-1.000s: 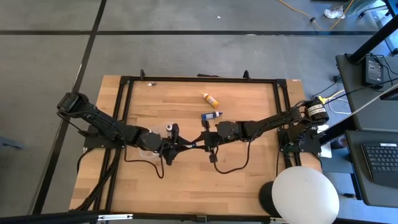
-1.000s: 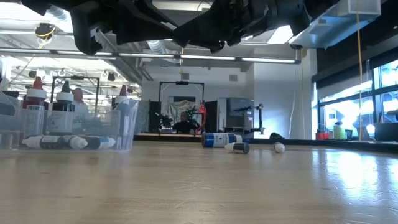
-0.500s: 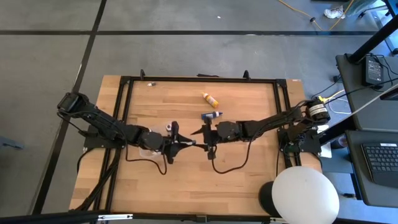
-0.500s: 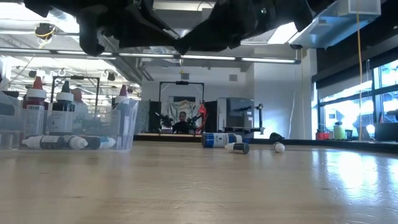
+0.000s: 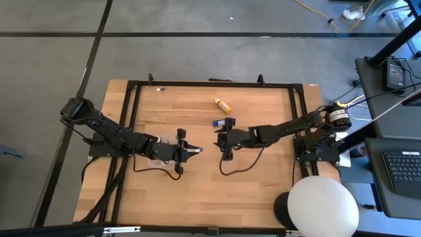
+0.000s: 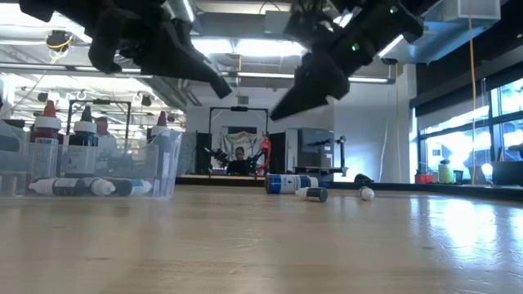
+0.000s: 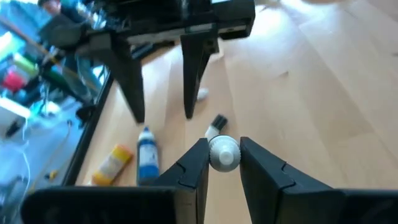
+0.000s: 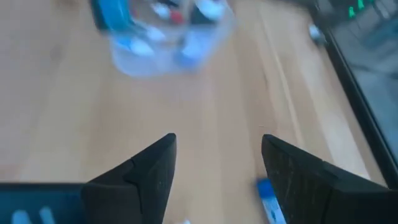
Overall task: Pick & Place food coloring
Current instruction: Put the small blue food coloring bottle into the transparent bin
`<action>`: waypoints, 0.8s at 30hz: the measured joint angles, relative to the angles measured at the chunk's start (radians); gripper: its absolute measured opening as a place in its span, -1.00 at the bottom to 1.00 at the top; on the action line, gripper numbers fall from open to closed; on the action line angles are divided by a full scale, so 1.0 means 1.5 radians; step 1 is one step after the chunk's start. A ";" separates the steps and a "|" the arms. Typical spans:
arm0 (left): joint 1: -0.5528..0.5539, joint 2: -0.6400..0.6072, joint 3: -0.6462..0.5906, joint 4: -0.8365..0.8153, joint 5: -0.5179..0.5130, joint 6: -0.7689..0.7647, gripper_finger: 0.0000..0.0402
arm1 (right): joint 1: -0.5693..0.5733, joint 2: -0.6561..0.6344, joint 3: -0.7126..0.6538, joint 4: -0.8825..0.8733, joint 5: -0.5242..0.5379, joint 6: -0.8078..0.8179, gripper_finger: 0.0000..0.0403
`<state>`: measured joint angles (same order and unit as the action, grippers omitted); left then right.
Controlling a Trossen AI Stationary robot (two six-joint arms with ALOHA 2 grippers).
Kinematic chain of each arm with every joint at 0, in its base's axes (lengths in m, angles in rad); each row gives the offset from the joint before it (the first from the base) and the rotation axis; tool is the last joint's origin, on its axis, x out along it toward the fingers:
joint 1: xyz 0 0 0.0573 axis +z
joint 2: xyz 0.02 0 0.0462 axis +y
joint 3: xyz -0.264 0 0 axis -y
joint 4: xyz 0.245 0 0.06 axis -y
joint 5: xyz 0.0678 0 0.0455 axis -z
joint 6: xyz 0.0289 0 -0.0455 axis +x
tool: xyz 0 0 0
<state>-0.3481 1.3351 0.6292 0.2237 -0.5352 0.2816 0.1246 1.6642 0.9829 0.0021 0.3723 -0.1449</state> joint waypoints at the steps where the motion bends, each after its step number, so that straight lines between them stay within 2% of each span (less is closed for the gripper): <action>1: 0.000 -0.003 0.000 -0.009 -0.007 -0.015 -0.64 | -0.003 0.000 0.000 -0.015 0.004 0.008 0.18; 4: 0.000 -0.024 0.004 -0.060 -0.035 -0.067 -0.63 | -0.012 0.000 0.000 -0.045 0.005 0.038 0.18; 8: 0.000 -0.058 0.045 -0.222 -0.036 -0.188 -0.63 | -0.025 0.000 0.000 -0.064 0.003 0.059 0.18; 16: -0.001 -0.077 0.102 -0.529 0.057 -0.472 -0.62 | -0.031 0.000 -0.001 -0.067 0.000 0.061 0.18; 20: -0.003 -0.073 0.102 -0.592 0.104 -0.529 -0.62 | -0.031 0.000 -0.001 -0.069 0.000 0.061 0.18; 24: -0.003 -0.073 0.095 -0.609 0.096 -0.577 -0.61 | -0.031 0.000 -0.001 -0.079 -0.017 0.077 0.18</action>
<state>-0.3519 1.2259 0.7714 -0.6901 -0.3906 -0.5833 0.0784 1.6642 0.9817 -0.1157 0.3466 -0.0297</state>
